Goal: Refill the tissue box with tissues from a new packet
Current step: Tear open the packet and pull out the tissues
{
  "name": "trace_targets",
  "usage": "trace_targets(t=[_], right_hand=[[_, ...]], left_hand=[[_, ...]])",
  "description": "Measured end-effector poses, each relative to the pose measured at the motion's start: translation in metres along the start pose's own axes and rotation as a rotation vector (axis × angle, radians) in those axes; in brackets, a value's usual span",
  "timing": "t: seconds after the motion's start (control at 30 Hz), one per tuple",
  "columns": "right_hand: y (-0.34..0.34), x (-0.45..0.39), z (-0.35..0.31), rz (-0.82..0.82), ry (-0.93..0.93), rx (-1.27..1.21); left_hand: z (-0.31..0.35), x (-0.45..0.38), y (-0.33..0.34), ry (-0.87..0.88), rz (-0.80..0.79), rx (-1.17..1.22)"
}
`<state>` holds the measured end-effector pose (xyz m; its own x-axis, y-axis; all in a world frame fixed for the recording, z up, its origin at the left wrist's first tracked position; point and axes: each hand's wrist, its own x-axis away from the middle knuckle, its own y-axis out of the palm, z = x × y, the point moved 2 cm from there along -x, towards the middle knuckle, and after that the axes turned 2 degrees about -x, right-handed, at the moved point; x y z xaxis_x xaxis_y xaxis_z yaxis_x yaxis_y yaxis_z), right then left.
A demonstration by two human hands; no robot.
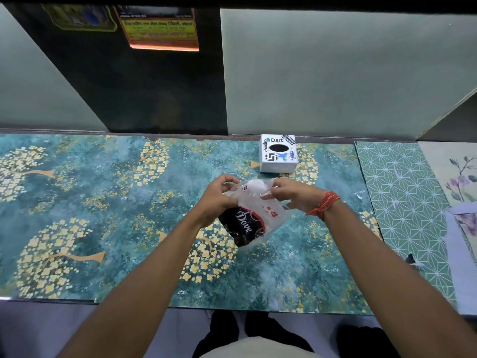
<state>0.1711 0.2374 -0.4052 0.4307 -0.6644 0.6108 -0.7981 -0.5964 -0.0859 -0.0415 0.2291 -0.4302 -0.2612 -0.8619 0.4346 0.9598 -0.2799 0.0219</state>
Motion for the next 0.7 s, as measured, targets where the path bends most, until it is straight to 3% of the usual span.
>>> trace_targets(t=[0.2, 0.3, 0.4, 0.5, 0.6, 0.7], right_hand=[[0.005, -0.013, 0.016, 0.27, -0.055, 0.217], [0.01, -0.012, 0.015, 0.36, -0.09, -0.001], [0.012, -0.014, 0.018, 0.453, -0.106, -0.343], [0.017, -0.019, 0.02, 0.444, -0.062, -0.524], [0.023, -0.026, 0.024, 0.454, 0.026, -0.579], [0.024, -0.036, 0.033, 0.498, 0.051, -0.483]], left_hand=[[-0.009, -0.006, -0.005, -0.074, 0.097, 0.231], [-0.016, -0.005, -0.006, -0.143, 0.141, 0.253], [-0.033, -0.002, -0.001, -0.337, 0.092, 0.196], [-0.047, -0.003, 0.008, -0.362, 0.118, 0.29], [-0.05, -0.005, 0.017, -0.334, 0.187, 0.352], [-0.055, -0.009, 0.023, -0.331, 0.215, 0.469]])
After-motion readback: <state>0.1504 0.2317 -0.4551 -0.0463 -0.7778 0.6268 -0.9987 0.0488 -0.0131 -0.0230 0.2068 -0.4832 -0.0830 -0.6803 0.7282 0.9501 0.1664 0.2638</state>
